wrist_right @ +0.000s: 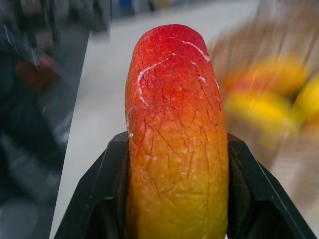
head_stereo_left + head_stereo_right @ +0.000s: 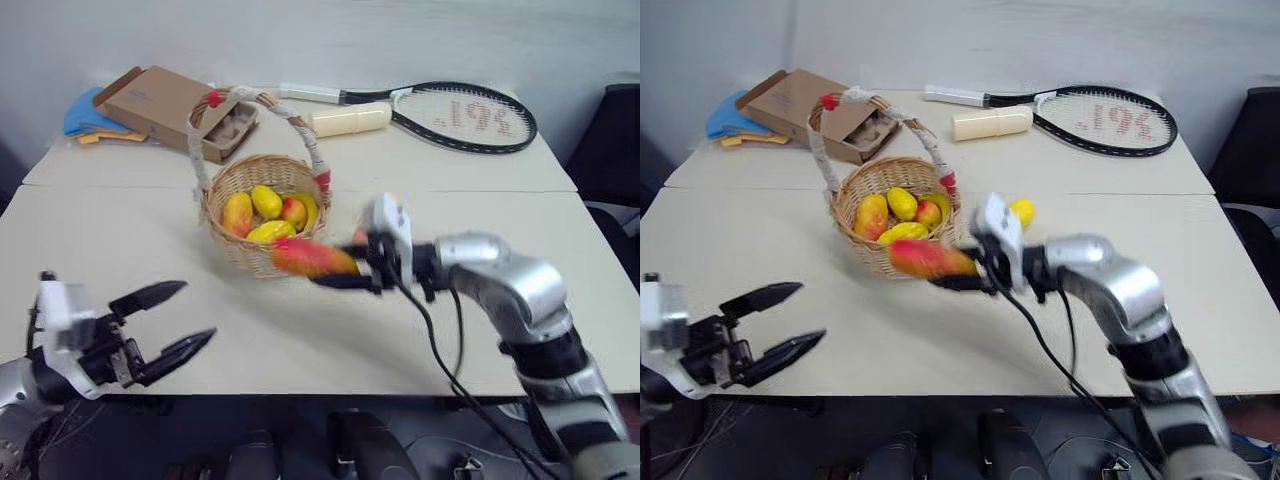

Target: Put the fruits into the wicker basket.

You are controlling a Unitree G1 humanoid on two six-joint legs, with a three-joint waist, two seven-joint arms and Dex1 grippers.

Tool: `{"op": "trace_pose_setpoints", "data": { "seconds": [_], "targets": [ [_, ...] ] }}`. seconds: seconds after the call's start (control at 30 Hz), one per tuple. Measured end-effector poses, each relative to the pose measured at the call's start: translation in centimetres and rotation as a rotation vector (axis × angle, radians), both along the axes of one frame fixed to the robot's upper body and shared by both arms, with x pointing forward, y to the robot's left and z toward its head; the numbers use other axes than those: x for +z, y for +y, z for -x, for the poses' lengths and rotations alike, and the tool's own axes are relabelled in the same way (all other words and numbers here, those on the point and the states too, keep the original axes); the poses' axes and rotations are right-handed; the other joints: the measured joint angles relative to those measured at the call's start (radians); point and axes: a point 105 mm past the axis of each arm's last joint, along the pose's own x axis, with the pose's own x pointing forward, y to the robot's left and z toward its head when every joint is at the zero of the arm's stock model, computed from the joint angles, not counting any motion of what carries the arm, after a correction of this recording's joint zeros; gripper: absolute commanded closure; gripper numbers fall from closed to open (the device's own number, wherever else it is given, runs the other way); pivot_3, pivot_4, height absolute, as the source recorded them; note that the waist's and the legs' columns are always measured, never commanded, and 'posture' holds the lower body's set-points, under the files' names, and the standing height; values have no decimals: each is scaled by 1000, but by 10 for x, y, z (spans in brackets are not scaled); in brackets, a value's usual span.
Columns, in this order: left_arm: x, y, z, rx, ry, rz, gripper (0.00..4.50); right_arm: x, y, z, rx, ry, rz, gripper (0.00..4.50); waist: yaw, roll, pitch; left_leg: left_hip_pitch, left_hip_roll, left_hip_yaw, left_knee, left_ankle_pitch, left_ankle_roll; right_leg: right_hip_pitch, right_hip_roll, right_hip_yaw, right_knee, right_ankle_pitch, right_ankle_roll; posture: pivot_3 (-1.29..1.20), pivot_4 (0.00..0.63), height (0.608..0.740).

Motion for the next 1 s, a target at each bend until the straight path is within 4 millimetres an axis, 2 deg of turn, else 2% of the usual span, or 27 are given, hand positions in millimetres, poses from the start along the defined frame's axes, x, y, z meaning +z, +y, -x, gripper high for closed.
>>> {"op": "trace_pose_setpoints", "data": {
  "seconds": [0.07, 0.17, 0.27, 0.37, 0.43, 0.5, 0.6, 0.7, 0.87, 0.9, 1.0],
  "targets": [
    [-2, 1, 1, 24, 8, 23, 0, 9, 16, -13, -94, 1, -23, 2711, 1, 0, 0, 0, 0, 0, -1, 0, -1, 0, 0, 0, 0, 0, 0, 0, 150, 740],
    [-5, -2, 5, 41, 13, 45, 0, -8, 28, -34, -265, 38, 30, 2711, 7, -2, -1, -4, -1, -1, 0, 0, -1, -2, -2, 0, -2, 0, 0, 0, 150, 740],
    [-5, -2, 5, 54, 10, 51, 0, -18, 31, -39, -321, 61, 44, 1724, 12, -2, -1, -13, -2, -1, 7, 0, 0, -8, -4, 0, -2, 0, 1, 0, 150, 740],
    [-5, -1, 5, 64, 3, 57, 0, -17, 28, -40, -343, 47, 41, 742, 11, -2, -1, -15, -2, -1, 11, -3, 6, -9, -4, 0, -1, 1, 2, 0, 150, 740],
    [-5, -2, 5, 58, 1, 59, 0, -15, 24, -34, -319, 5, -2, 104, 11, -2, -1, -15, -2, -1, 10, -3, 7, -9, -4, 0, -1, 1, 2, 0, 150, 740],
    [-5, -4, 5, 45, 1, 63, 0, -12, 16, -23, -261, -50, -32, 48, 13, -2, -1, -15, -2, -1, 10, -3, 7, -9, -3, 0, -2, 1, 2, 0, 150, 740],
    [-2, -8, 3, 12, -10, 52, 0, -16, -11, -2, -162, -94, -56, 48, 24, -2, -1, -14, -2, -1, 10, -4, 7, -6, -3, -1, -2, 1, 2, 0, 150, 740],
    [1, -11, 0, -20, -25, 46, 0, -31, -52, 9, -148, -128, -57, 48, 31, -2, -1, -10, -2, -2, 10, -5, 8, -2, -3, -1, -4, 1, 2, 0, 150, 740],
    [8, -13, -8, -63, -52, 23, 0, -78, -133, 11, -324, -199, 42, 48, 38, -2, -1, -9, -3, -1, 11, -5, 8, 0, -2, 0, -5, 1, 3, 0, 150, 740],
    [9, -14, -10, -76, -49, 13, 0, -94, -158, 11, -393, -215, 85, 48, 38, -2, -1, -8, -3, -1, 11, -5, 8, 0, -2, 0, -5, 1, 3, 0, 150, 740],
    [8, -19, -11, -113, -33, -2, 0, -134, -210, 16, -539, -188, 197, 48, 32, -1, -1, -8, -2, 0, 11, -4, 8, 0, -1, 2, -4, 1, 3, 0, 150, 740]
  ]
}}
